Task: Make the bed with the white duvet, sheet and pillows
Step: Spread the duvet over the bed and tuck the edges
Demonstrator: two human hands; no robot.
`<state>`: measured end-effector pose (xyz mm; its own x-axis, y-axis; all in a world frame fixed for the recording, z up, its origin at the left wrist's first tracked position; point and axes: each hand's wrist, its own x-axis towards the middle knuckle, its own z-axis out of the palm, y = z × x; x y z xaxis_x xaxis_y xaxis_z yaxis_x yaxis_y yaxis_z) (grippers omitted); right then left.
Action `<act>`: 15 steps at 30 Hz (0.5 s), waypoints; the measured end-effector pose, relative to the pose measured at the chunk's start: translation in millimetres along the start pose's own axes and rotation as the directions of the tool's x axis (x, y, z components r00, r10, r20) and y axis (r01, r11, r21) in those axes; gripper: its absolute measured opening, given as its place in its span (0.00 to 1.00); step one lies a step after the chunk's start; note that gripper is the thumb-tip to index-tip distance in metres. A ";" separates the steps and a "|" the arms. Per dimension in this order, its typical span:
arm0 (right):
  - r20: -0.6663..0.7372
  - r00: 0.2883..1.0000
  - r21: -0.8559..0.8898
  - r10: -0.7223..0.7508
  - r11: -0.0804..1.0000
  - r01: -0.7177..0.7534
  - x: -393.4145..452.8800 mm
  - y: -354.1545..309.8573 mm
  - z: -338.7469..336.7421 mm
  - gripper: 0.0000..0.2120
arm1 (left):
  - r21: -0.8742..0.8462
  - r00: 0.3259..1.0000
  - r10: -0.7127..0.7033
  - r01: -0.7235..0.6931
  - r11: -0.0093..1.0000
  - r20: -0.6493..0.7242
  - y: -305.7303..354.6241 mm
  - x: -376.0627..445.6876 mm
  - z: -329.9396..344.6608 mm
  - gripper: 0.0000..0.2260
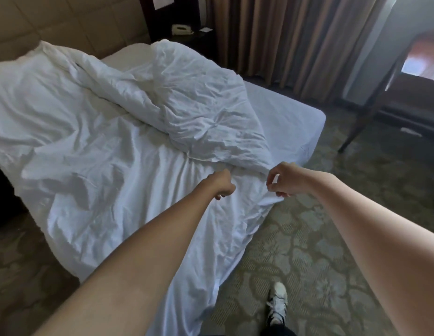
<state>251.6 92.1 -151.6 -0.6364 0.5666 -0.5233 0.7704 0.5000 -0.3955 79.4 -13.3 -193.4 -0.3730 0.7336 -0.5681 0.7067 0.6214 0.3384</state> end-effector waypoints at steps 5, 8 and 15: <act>0.049 0.994 -0.125 -0.098 0.987 0.103 63.5 23.3 -72.4 0.06 | -0.075 0.992 -0.121 0.119 0.990 -0.024 39.7 37.0 -20.8 0.07; 0.073 0.977 -0.148 -0.201 0.966 0.210 100.2 7.9 -96.5 0.06 | -0.166 0.982 -0.182 0.172 0.971 -0.049 45.6 49.2 -41.2 0.11; 0.219 0.913 -0.244 -0.343 0.887 0.392 218.6 -47.9 -108.9 0.06 | -0.182 0.932 -0.363 0.359 0.915 0.013 12.2 119.7 -76.0 0.19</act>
<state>71.5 263.3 -164.9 -0.8374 0.2025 -0.5076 0.4249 0.8255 -0.3716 -2.3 103.0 -200.3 -0.5959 0.4544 -0.6621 0.4038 0.8823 0.2420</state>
